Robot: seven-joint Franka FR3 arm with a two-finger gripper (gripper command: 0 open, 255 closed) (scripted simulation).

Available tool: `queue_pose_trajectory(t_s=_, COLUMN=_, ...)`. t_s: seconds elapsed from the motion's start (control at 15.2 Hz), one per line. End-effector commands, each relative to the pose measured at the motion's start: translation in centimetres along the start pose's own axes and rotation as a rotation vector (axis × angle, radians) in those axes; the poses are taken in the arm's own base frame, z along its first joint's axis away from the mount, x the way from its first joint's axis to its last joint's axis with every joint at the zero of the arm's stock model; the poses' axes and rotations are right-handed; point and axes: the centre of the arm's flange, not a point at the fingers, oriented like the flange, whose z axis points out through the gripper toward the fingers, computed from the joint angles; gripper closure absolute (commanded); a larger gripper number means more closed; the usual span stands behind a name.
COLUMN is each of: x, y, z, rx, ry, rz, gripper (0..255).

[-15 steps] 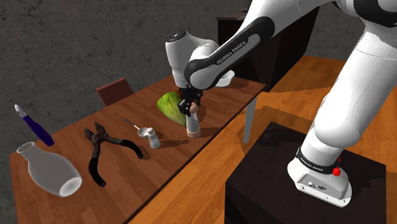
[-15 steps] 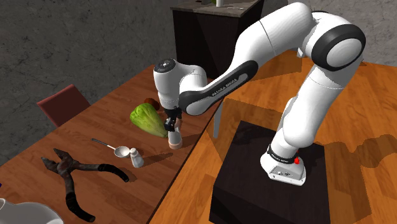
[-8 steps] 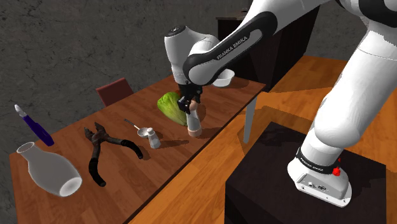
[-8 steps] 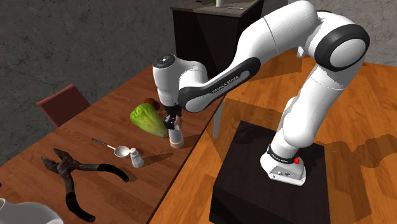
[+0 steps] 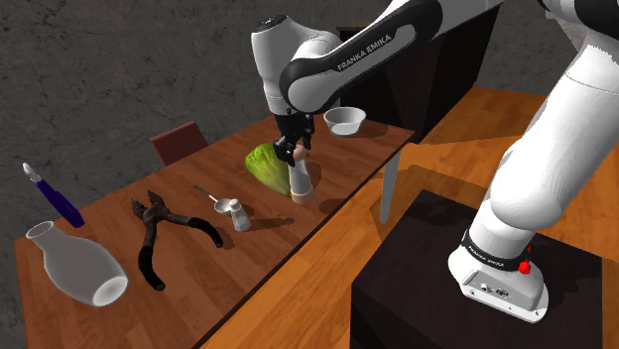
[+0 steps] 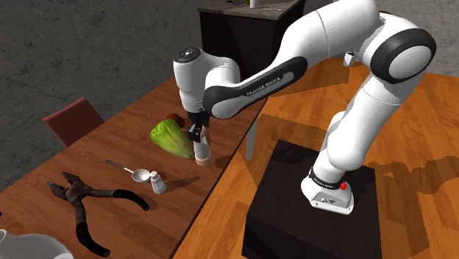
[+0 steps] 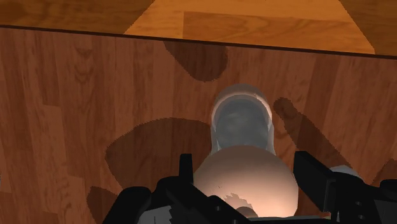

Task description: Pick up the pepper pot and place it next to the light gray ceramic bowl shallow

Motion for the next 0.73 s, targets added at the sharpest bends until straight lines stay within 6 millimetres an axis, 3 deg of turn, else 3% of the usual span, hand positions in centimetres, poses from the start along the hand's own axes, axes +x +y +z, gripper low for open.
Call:
queue_pose_trajectory(t_s=0.0, x=0.1, y=0.3, z=-1.1, rx=0.000, ry=0.000, rz=0.000, gripper=255)
queue_pose_trajectory(t_s=0.66, x=0.5, y=1.3, z=-6.3, rx=0.000, ry=0.000, rz=0.000, gripper=255)
